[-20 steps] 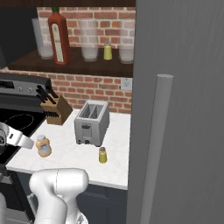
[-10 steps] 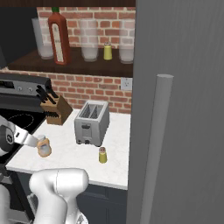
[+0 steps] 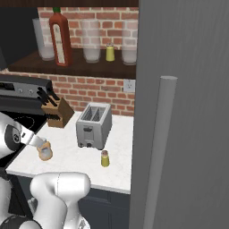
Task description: Put the shaker and condiment bottle from the counter next to their counterparts in the cabinet.
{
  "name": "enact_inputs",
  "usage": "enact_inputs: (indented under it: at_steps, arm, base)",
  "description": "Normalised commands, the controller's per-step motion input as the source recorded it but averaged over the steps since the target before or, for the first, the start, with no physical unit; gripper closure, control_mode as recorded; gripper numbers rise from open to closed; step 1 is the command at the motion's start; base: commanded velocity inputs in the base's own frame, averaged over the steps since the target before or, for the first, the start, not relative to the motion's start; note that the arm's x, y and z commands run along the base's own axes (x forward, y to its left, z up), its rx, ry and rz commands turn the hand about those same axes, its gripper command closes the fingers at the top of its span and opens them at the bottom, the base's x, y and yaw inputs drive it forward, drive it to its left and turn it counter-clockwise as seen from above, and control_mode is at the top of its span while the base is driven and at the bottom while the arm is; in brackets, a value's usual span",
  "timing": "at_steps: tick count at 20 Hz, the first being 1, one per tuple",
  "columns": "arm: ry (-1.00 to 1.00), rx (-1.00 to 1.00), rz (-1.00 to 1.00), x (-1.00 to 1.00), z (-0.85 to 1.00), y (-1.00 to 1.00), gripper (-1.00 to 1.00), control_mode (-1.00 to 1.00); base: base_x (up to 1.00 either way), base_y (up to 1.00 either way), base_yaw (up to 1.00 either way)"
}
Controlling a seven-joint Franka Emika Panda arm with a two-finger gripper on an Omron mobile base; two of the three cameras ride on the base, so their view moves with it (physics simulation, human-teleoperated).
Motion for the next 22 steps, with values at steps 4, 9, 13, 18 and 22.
enact_inputs:
  at_steps: [4, 9, 13, 18, 22]
  arm:
    - [0.00, 0.03, -0.09, 0.17, -0.10, 0.00, -1.00, -1.00]
    - [0.00, 0.03, -0.07, 0.02, -0.13, 0.00, -1.00, -1.00]
    - [0.00, 0.07, -0.07, 0.00, -0.16, 0.00, -1.00, -1.00]
    - [0.00, 0.08, -0.09, 0.05, -0.09, 0.00, -1.00, -1.00]
    - [0.00, 0.08, -0.07, 0.08, -0.07, -0.02, -1.00, -1.00]
  base:
    - [0.00, 0.00, 0.00]
    - [0.00, 0.00, 0.00]
    - [0.00, 0.00, 0.00]
    - [0.00, 0.00, 0.00]
    - [0.00, 0.00, 0.00]
